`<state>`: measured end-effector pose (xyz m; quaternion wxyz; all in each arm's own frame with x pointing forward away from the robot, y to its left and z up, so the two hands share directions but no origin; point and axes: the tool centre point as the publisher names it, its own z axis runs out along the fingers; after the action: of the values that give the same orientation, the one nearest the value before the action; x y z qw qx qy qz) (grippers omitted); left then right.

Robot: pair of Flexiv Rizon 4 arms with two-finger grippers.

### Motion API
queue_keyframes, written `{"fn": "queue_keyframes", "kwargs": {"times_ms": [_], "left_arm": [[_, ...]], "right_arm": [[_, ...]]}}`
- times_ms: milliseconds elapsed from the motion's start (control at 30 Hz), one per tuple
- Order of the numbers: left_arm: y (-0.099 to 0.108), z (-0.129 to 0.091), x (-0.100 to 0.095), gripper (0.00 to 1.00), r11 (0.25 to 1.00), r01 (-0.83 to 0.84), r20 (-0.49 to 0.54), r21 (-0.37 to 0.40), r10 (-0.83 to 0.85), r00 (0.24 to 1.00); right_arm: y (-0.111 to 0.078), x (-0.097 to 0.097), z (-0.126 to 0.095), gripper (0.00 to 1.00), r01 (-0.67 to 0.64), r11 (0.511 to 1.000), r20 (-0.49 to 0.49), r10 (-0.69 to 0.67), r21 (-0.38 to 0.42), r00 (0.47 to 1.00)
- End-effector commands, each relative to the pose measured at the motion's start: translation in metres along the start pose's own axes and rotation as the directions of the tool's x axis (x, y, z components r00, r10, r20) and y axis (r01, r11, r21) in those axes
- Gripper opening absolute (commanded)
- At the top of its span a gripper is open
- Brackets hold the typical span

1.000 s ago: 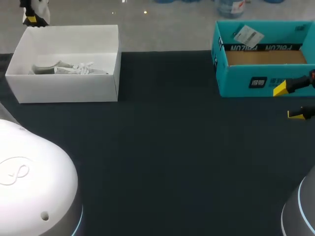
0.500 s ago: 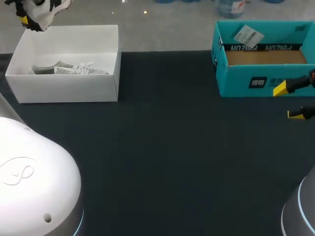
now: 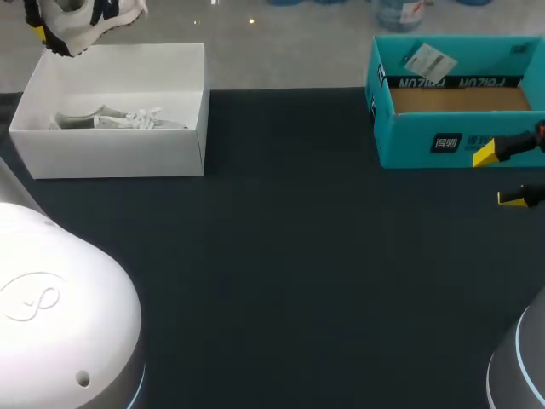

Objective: Take the shoe out of the shoebox, open the shoe tongue, remove and reinsert the insole, then place the shoe into the shoebox

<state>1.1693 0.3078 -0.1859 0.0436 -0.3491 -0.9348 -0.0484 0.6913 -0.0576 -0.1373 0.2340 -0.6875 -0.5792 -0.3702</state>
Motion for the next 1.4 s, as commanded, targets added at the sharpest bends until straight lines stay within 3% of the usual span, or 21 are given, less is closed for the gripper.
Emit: {"fn": "queue_keyframes", "kwargs": {"times_ms": [33, 133, 667, 700, 733, 767, 1000, 1067, 1400], "left_arm": [[0.014, -0.009, -0.001, 0.00, 0.919, -0.389, 0.051, 0.064, 0.386, 0.921], [0.019, -0.014, -0.001, 0.00, 0.844, -0.531, 0.038, 0.071, 0.530, 0.847], [0.019, -0.014, -0.001, 0.00, 0.844, -0.531, 0.038, 0.071, 0.530, 0.847], [0.020, -0.012, -0.002, 0.00, 0.834, -0.542, 0.070, 0.109, 0.537, 0.841], [0.022, -0.010, -0.002, 0.00, 0.823, -0.565, 0.075, 0.060, 0.561, 0.825], [0.023, -0.008, -0.002, 0.00, 0.808, -0.582, 0.070, 0.089, 0.578, 0.813], [0.034, -0.003, -0.004, 0.00, 0.695, -0.718, 0.060, 0.025, 0.716, 0.695], [0.037, -0.001, -0.007, 0.00, 0.702, -0.712, 0.018, 0.011, 0.712, 0.702], [0.037, -0.001, -0.007, 0.00, 0.705, -0.709, 0.017, 0.007, 0.709, 0.705]], "right_arm": [[0.000, 0.000, 0.001, 1.00, -0.002, 1.000, 0.002, 0.002, 0.001, 1.000], [0.000, 0.000, 0.001, 1.00, -0.002, 1.000, 0.002, 0.002, 0.001, 1.000], [0.000, 0.000, 0.001, 1.00, -0.002, 1.000, 0.002, 0.002, 0.001, 1.000], [0.000, 0.000, 0.001, 1.00, -0.002, 1.000, 0.002, 0.002, 0.001, 1.000], [0.000, 0.000, 0.001, 1.00, -0.002, 1.000, 0.002, 0.002, 0.001, 1.000], [0.000, 0.000, 0.001, 1.00, -0.002, 1.000, 0.002, 0.002, 0.001, 1.000], [0.000, 0.000, 0.001, 1.00, -0.002, 1.000, 0.002, 0.002, 0.001, 1.000], [0.000, 0.000, 0.001, 1.00, -0.002, 1.000, 0.002, 0.002, 0.001, 1.000], [0.000, 0.000, 0.001, 1.00, -0.002, 1.000, 0.002, 0.002, 0.001, 1.000]]}}
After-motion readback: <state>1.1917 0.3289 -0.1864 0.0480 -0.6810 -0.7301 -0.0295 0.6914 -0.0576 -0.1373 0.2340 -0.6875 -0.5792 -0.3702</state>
